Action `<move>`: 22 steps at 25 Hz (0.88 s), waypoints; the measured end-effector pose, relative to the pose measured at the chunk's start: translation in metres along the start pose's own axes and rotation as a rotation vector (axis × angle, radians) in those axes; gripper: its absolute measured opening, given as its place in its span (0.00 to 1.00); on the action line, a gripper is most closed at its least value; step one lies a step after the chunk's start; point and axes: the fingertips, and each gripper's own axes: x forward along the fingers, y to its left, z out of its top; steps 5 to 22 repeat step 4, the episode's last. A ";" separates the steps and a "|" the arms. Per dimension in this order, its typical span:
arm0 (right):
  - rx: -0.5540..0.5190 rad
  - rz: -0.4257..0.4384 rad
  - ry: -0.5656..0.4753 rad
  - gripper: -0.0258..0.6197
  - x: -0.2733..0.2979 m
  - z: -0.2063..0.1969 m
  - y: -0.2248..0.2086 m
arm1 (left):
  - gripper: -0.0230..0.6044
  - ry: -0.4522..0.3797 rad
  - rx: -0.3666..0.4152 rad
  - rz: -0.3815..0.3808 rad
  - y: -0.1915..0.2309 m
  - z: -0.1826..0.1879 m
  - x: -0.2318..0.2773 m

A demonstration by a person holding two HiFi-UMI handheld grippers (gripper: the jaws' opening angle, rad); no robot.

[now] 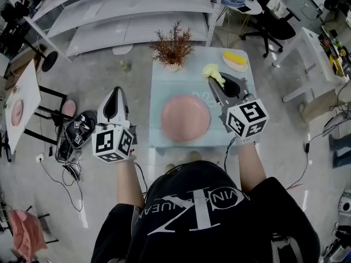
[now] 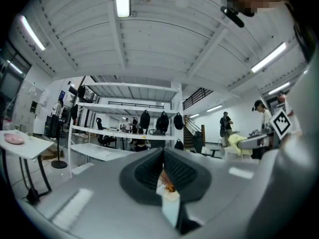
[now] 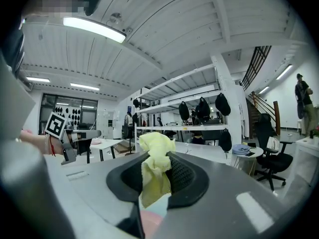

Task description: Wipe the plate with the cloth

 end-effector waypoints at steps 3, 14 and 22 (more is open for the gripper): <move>0.001 0.003 0.003 0.17 0.003 0.000 0.000 | 0.04 0.001 -0.002 -0.001 0.001 0.000 0.003; 0.001 0.004 0.004 0.17 0.004 0.000 0.000 | 0.04 0.002 -0.004 -0.002 0.001 0.001 0.003; 0.001 0.004 0.004 0.17 0.004 0.000 0.000 | 0.04 0.002 -0.004 -0.002 0.001 0.001 0.003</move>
